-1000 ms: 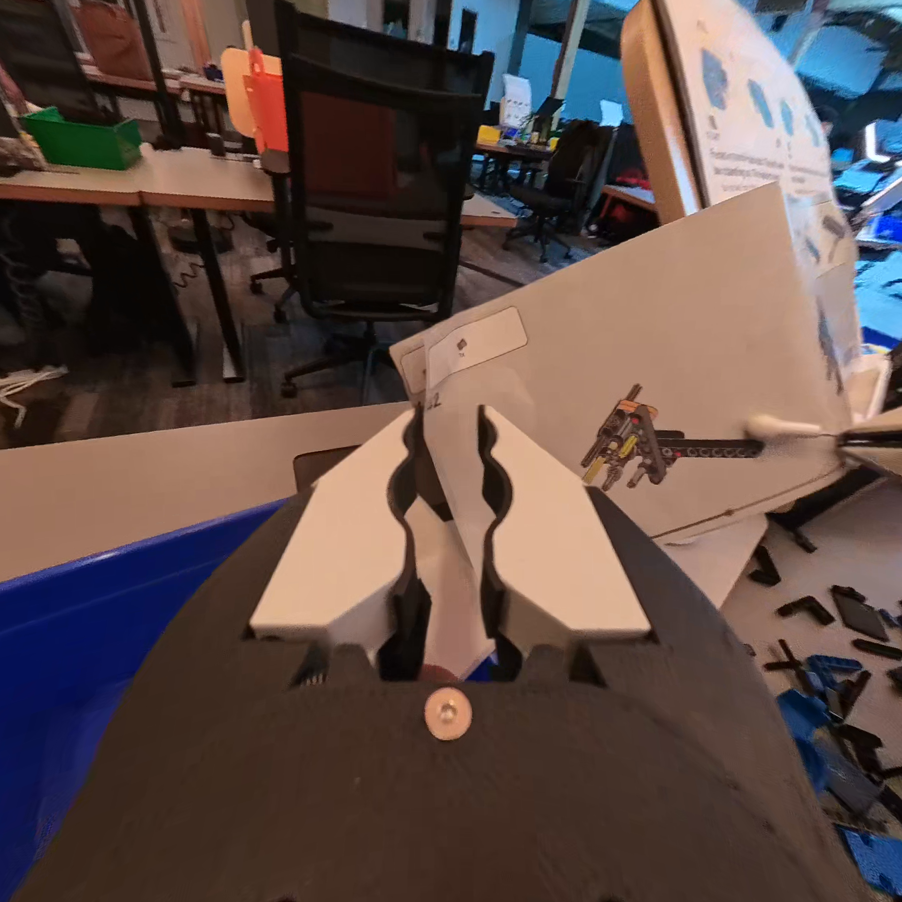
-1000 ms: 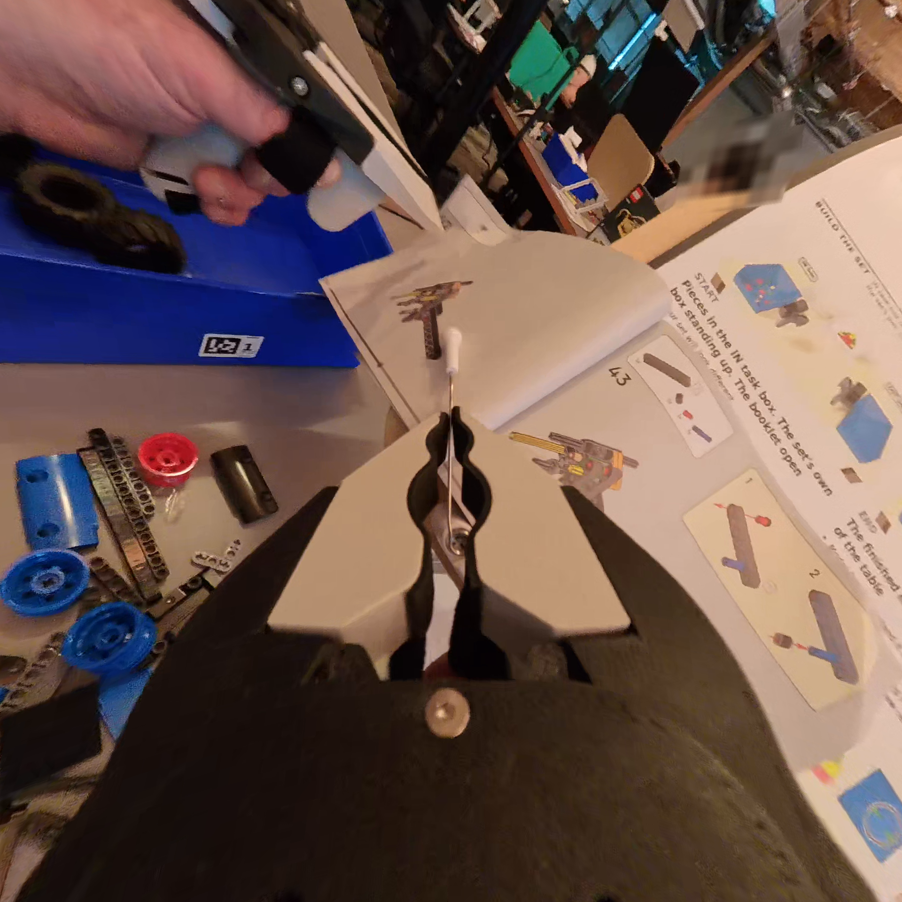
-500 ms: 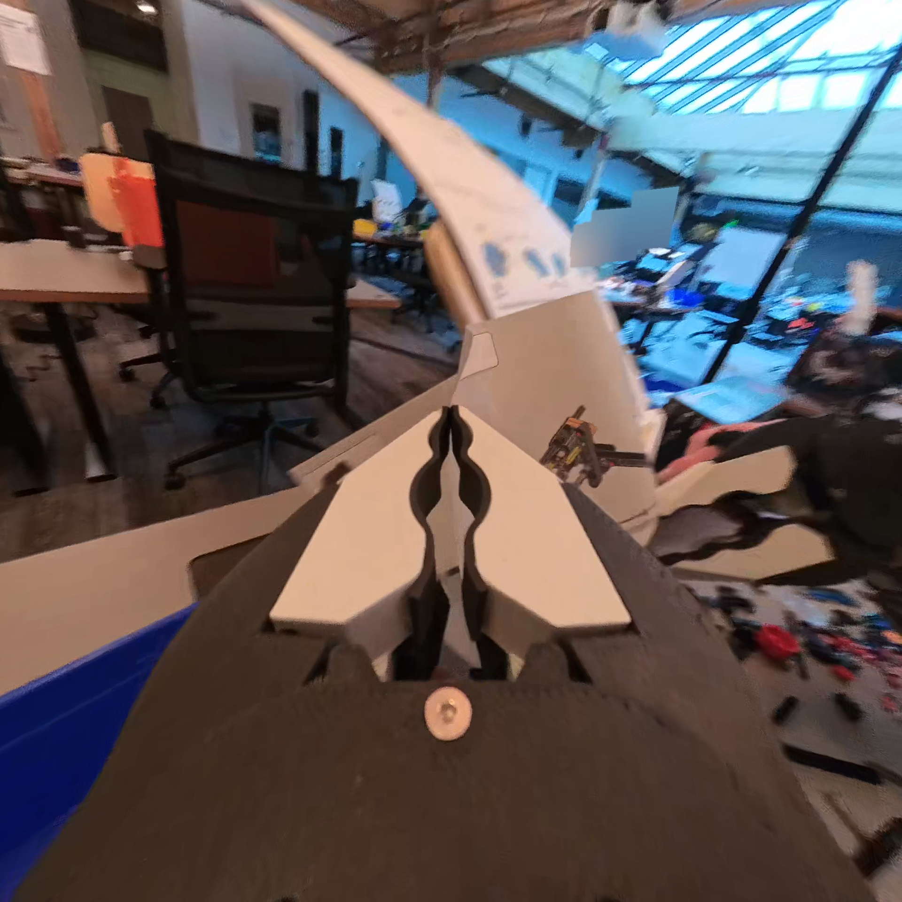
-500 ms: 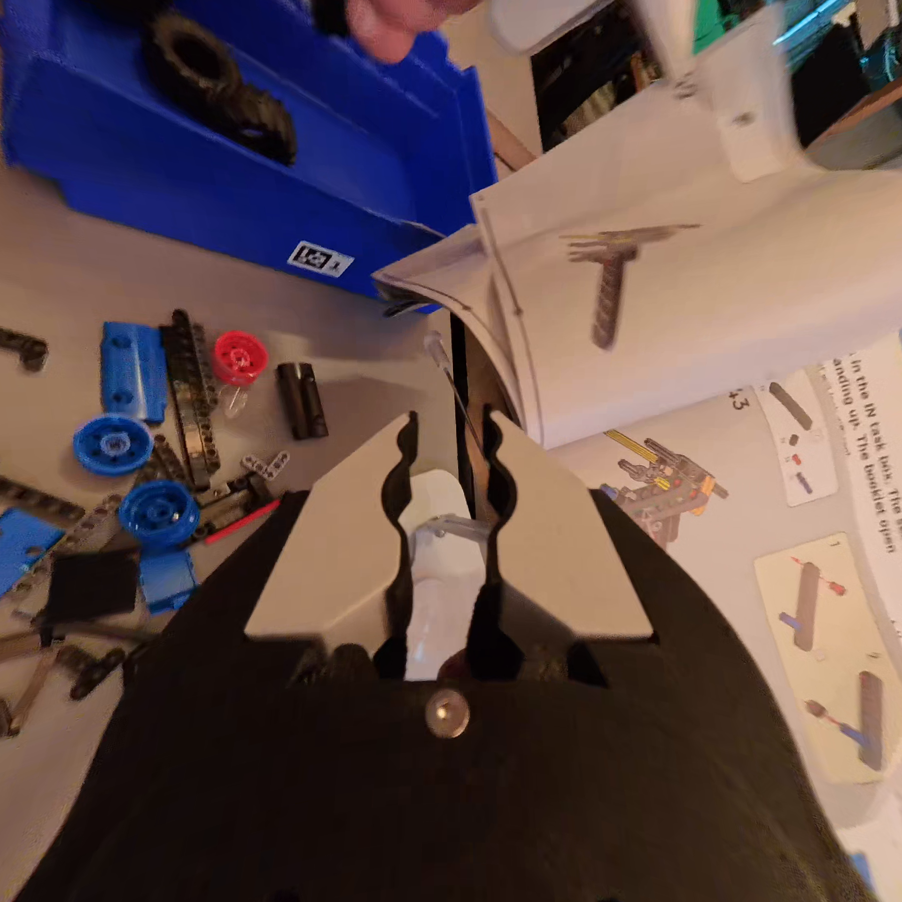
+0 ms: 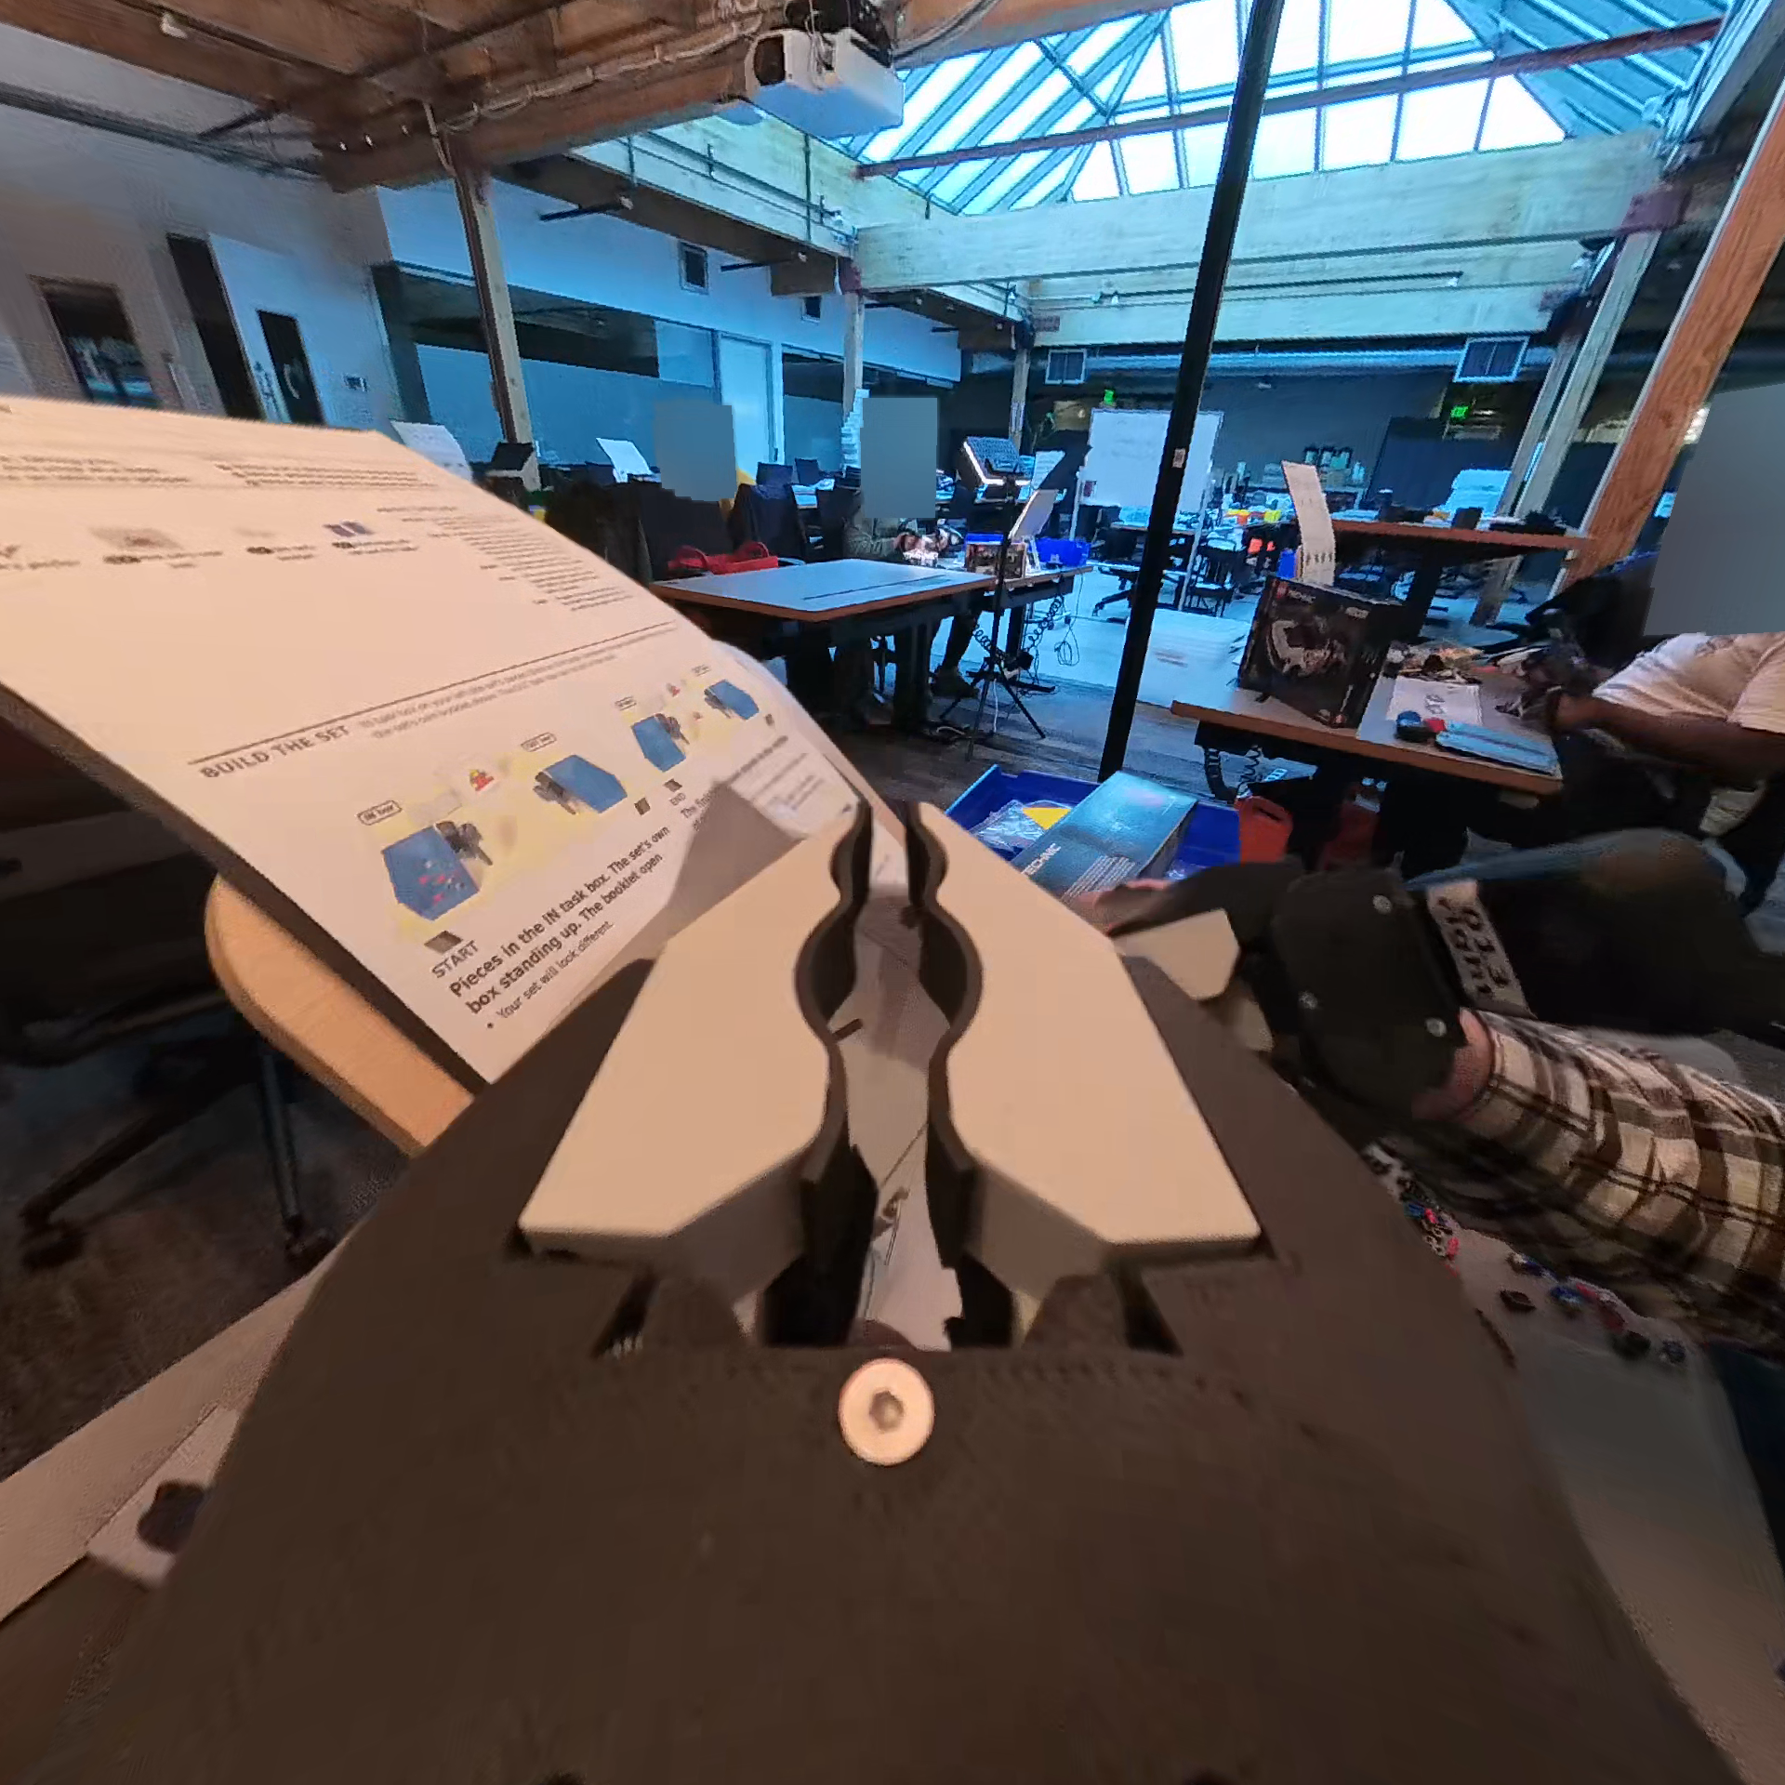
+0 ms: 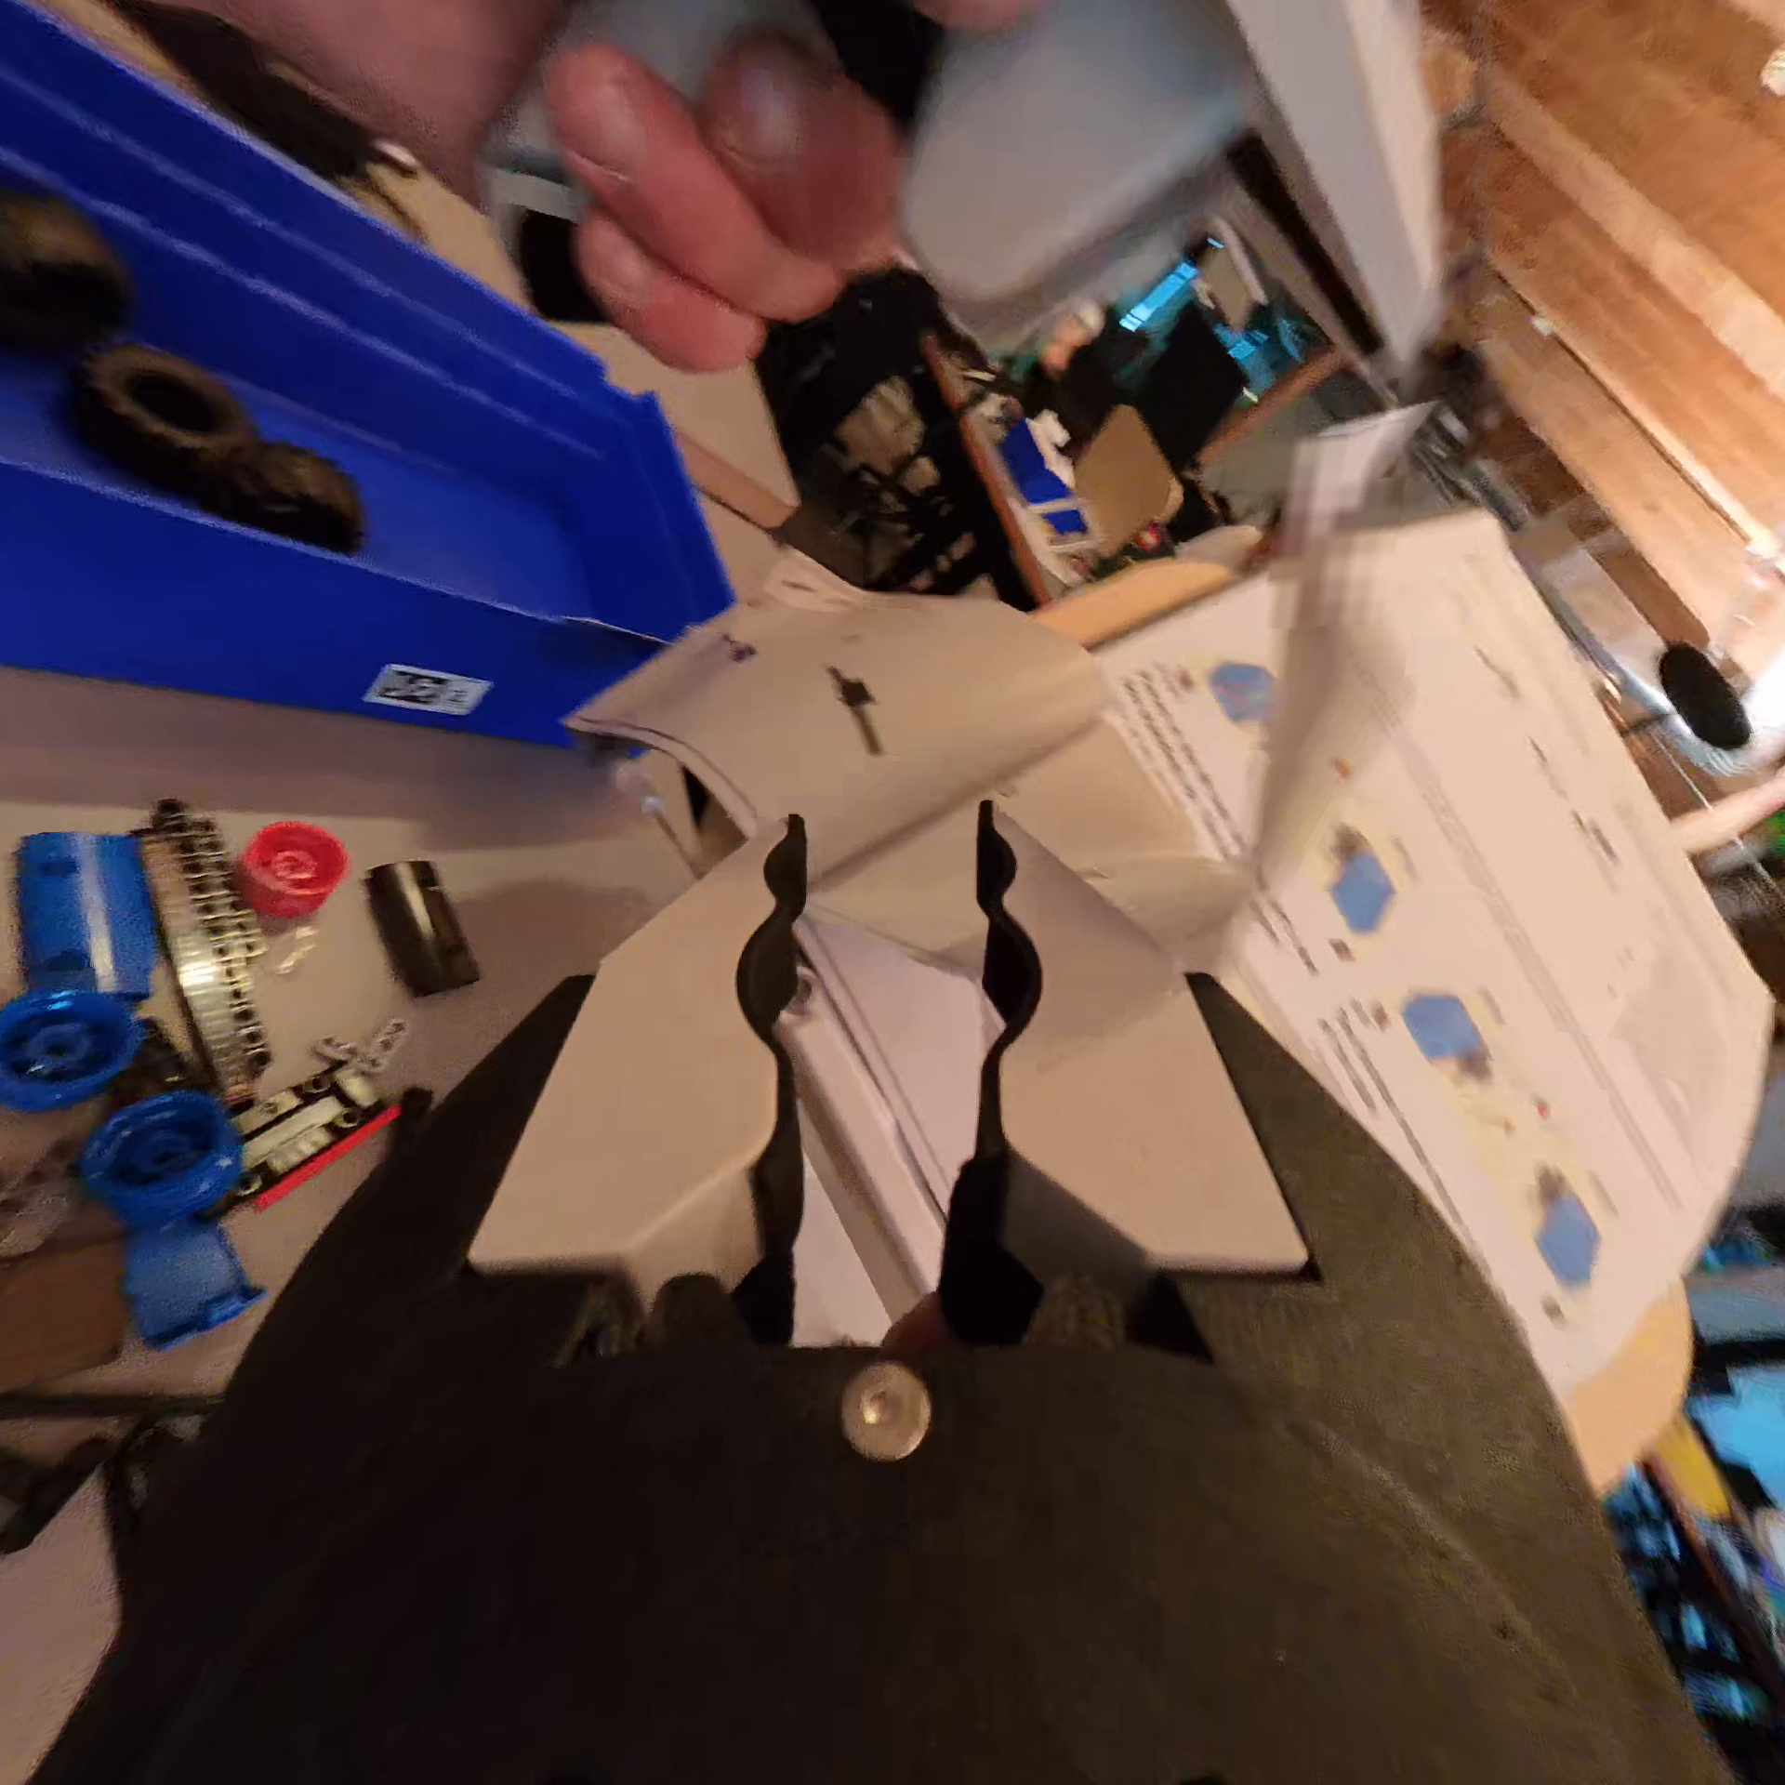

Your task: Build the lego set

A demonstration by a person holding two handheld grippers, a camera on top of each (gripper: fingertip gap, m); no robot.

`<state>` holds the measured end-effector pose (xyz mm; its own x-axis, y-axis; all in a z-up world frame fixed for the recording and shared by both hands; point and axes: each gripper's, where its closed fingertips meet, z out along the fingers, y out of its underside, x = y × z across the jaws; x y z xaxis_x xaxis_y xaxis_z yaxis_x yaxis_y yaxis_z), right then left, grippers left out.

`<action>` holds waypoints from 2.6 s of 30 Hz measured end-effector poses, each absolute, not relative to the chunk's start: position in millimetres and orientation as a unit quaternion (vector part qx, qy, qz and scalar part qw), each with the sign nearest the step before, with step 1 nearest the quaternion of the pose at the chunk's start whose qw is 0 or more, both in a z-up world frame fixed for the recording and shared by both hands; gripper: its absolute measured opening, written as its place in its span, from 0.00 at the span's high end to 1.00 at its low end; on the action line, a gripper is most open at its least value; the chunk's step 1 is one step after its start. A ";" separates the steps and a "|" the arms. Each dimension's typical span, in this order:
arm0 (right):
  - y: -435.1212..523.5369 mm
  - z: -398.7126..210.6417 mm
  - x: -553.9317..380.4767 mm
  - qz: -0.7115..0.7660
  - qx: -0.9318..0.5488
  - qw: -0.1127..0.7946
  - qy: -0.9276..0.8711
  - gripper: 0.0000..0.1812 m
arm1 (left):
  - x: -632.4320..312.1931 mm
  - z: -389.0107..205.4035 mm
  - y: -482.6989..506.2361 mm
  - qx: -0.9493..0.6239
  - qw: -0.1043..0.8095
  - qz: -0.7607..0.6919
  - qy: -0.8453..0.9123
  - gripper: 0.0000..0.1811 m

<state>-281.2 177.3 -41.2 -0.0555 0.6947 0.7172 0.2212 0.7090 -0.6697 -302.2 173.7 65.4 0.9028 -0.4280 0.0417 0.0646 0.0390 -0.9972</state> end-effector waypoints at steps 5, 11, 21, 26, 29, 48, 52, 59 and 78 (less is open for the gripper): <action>234.2 -51.8 -261.7 0.184 -0.420 0.598 -0.657 0.79 | -315.4 45.4 163.9 -0.689 0.701 -0.129 0.130 0.90; 278.6 -52.4 -240.3 0.184 -0.488 0.591 -0.616 0.72 | -371.4 -24.1 160.4 -0.751 0.656 -0.041 0.064 0.86; 273.5 -53.2 -233.3 0.179 -0.482 0.579 -0.633 0.70 | -437.5 -91.3 156.9 -0.778 0.625 -0.058 -0.044 0.72; 287.4 -53.2 -233.2 0.177 -0.495 0.570 -0.632 0.65 | -440.6 -106.9 163.1 -0.777 0.618 -0.102 -0.067 0.66; 294.5 -57.7 -231.8 0.162 -0.500 0.552 -0.647 0.60 | -438.3 -109.0 166.1 -0.775 0.618 -0.112 -0.067 0.65; 276.1 -59.7 -202.5 0.148 -0.476 0.540 -0.678 0.64 | -426.3 -104.7 169.6 -0.771 0.623 -0.121 -0.058 0.65; 264.1 -58.0 -193.4 0.150 -0.467 0.536 -0.687 0.65 | -427.7 -99.8 165.3 -0.770 0.628 -0.099 -0.058 0.65; 214.0 -76.3 -177.0 0.152 -0.431 0.492 -0.741 0.74 | -411.0 -79.3 144.5 -0.777 0.629 -0.028 -0.012 0.65; 28.5 -247.7 -139.5 0.266 -0.421 0.247 -0.831 0.78 | -278.9 -107.4 86.9 -0.810 0.575 0.031 0.115 0.68</action>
<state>-139.5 28.5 -247.7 -0.5231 0.8317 0.1863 0.5697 0.5038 -0.6493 -278.9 86.9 -107.4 0.9718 -0.1499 -0.1823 -0.2215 -0.3132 -0.9235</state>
